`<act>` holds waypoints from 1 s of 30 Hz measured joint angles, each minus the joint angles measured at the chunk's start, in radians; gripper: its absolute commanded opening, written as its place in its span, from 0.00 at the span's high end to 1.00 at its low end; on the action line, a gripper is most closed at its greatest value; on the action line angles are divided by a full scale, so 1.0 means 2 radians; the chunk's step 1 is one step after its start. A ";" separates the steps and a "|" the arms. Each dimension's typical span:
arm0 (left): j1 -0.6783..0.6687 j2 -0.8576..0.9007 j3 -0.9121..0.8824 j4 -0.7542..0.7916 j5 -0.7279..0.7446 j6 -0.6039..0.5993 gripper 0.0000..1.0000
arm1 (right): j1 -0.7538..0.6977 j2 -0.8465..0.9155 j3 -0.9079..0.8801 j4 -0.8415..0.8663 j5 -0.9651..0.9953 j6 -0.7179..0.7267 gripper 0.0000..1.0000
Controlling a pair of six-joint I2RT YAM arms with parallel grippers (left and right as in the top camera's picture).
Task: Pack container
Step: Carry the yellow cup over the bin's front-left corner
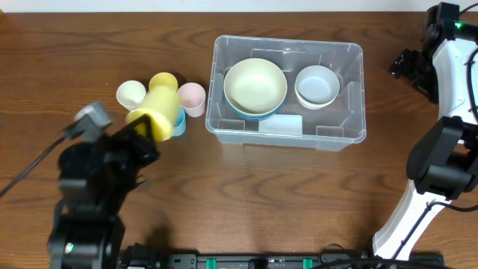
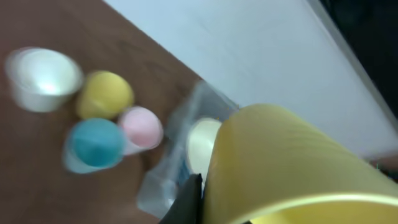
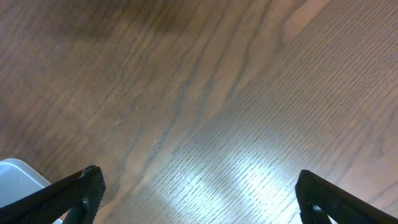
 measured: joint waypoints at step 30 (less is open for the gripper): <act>-0.183 0.280 0.108 0.051 -0.098 0.184 0.94 | 0.000 0.001 0.000 0.000 0.000 0.000 0.01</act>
